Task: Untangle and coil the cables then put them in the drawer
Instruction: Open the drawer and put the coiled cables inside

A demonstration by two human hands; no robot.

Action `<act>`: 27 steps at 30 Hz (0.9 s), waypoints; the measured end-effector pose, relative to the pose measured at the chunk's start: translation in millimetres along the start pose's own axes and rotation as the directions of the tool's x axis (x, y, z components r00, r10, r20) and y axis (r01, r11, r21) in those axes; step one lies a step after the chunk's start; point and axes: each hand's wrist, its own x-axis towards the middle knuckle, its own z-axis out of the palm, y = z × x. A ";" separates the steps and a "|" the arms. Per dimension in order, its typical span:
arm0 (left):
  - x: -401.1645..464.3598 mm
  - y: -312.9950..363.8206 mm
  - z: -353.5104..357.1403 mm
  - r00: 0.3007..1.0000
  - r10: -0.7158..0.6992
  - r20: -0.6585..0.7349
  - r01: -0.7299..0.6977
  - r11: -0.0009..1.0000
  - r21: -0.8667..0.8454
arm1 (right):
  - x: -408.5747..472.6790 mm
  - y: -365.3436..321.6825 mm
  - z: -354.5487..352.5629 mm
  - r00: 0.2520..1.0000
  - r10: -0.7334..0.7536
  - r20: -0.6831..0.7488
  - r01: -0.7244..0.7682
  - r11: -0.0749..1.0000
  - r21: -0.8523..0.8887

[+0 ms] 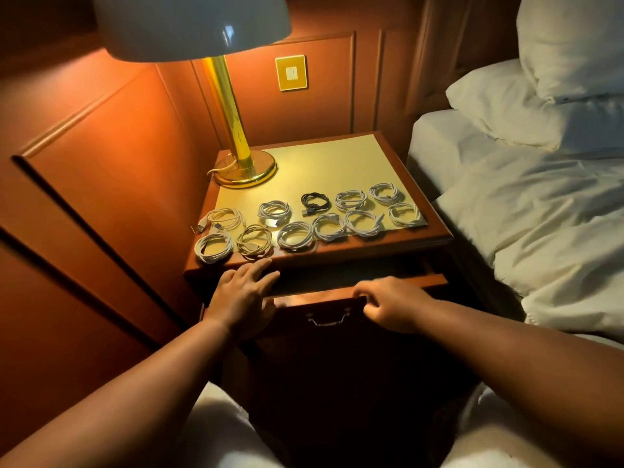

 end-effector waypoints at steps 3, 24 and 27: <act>-13.3 -8.8 9.7 0.999 -0.037 -0.004 0.037 0.999 0.014 | -5.5 26.9 -12.3 0.978 0.054 -0.201 -0.104 0.963 -0.250; -44.1 -3.3 -13.2 0.836 -0.244 0.491 0.333 0.937 -0.102 | -35.2 43.8 -15.1 0.955 0.294 0.036 -0.265 0.902 -0.341; -53.5 0.2 -11.7 0.815 -0.229 0.533 0.332 0.938 -0.104 | -39.6 46.5 -12.3 0.951 0.289 0.113 -0.239 0.914 -0.328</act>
